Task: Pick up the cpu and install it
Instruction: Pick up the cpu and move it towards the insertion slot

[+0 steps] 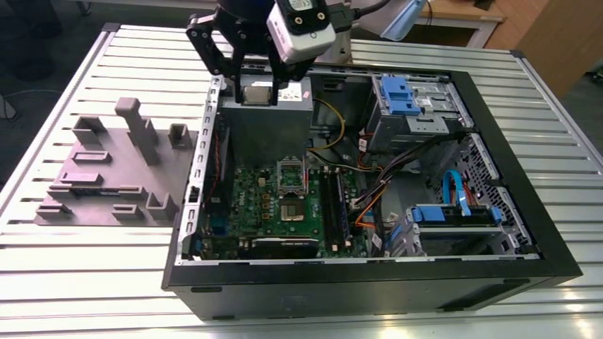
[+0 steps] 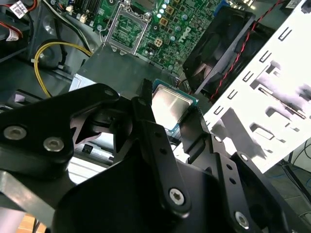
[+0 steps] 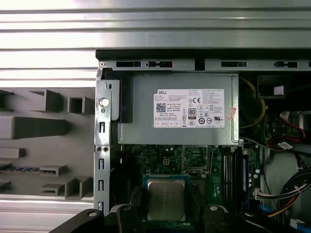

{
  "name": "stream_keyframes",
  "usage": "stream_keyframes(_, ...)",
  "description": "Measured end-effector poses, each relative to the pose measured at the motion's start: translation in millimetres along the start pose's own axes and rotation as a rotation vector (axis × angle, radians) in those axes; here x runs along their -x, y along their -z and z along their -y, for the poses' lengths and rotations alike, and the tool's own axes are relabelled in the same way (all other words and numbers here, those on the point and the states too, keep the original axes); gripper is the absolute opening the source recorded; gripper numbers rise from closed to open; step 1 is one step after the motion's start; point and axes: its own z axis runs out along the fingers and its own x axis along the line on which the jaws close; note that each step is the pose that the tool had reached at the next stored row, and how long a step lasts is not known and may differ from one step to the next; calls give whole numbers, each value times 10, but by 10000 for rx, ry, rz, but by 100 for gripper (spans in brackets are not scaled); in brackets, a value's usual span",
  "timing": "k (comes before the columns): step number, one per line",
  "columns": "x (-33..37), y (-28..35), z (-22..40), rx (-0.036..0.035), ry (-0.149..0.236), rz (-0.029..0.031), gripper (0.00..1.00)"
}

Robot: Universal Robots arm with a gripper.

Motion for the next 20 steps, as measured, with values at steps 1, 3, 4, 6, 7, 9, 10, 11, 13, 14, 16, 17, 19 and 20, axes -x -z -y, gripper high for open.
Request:
stream_keyframes(1, 0, 0, 7, -2, -1, 1, 47)
stream_keyframes(3, 0, -1, 30, -3, -1, 2, 47)
stream_keyframes(4, 1, 0, 42, -4, -2, 1, 47)
stream_keyframes(6, 11, -2, 54, -3, -2, 1, 47)
stream_keyframes(7, 25, -2, 57, -3, -3, 1, 47)
stream_keyframes(9, 88, 0, 60, -5, -3, -1, 47)
stream_keyframes(10, 128, 1, 60, -5, -2, -3, 47)
stream_keyframes(11, 166, 1, 61, -4, -2, -3, 47)
stream_keyframes(13, 239, 1, 63, -4, -3, -3, 47)
stream_keyframes(14, 275, 1, 63, -5, -2, -4, 47)
stream_keyframes(16, 352, -2, 63, -4, -3, -3, 47)
stream_keyframes(17, 383, -3, 63, -4, -3, -3, 47)
stream_keyframes(19, 418, -4, 64, -5, -2, -3, 47)
stream_keyframes(20, 419, -4, 64, -4, -3, -3, 47)
